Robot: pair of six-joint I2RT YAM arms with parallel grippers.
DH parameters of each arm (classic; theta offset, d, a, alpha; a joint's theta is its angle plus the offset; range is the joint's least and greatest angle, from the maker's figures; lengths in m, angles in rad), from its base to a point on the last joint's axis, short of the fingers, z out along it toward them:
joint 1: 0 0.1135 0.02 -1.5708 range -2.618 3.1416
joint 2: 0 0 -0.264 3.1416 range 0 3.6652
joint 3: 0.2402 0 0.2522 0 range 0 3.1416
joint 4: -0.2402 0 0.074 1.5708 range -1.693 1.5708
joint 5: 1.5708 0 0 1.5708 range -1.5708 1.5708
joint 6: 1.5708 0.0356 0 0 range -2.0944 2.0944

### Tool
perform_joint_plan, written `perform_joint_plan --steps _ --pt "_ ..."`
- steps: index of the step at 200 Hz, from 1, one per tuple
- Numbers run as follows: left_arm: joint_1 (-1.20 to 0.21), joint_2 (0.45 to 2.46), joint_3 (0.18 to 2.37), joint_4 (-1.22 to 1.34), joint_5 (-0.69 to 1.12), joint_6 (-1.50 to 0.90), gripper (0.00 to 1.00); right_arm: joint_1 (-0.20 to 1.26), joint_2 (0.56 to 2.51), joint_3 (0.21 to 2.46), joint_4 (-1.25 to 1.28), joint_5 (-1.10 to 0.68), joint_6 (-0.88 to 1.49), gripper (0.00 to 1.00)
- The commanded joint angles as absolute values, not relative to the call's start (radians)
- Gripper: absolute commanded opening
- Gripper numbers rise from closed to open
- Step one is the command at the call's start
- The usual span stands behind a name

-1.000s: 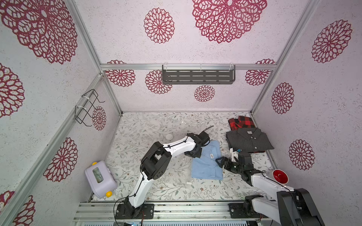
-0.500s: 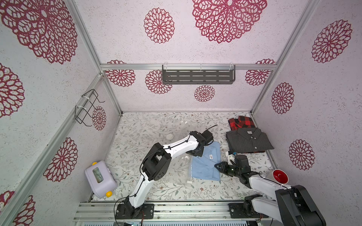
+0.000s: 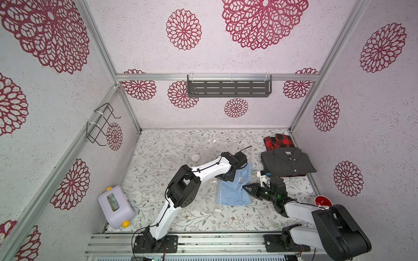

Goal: Place the folded shirt into the vacuum bag
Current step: Place the shirt in the vacuum bag.

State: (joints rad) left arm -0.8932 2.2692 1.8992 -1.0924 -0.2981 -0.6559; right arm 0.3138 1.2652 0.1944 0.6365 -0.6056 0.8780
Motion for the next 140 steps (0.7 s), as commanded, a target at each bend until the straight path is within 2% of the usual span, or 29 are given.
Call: perform_joint_plan --steps 1,47,80,140 --pt "-0.904 2.266 1.922 -1.098 -0.298 -0.665 0.0 0.335 1.247 0.174 0.708 -0.62 0.946 0.05" --pt "-0.904 2.251 1.894 -1.078 -0.289 -0.669 0.0 0.327 1.147 0.202 0.636 -0.579 0.938 0.06" --pt "-0.905 2.231 1.898 -1.07 -0.279 -0.667 0.0 0.335 1.208 0.224 0.758 -0.604 1.009 0.06" --pt "-0.904 2.204 1.913 -1.059 -0.266 -0.657 0.0 0.46 1.34 0.191 0.837 -0.568 1.012 0.06"
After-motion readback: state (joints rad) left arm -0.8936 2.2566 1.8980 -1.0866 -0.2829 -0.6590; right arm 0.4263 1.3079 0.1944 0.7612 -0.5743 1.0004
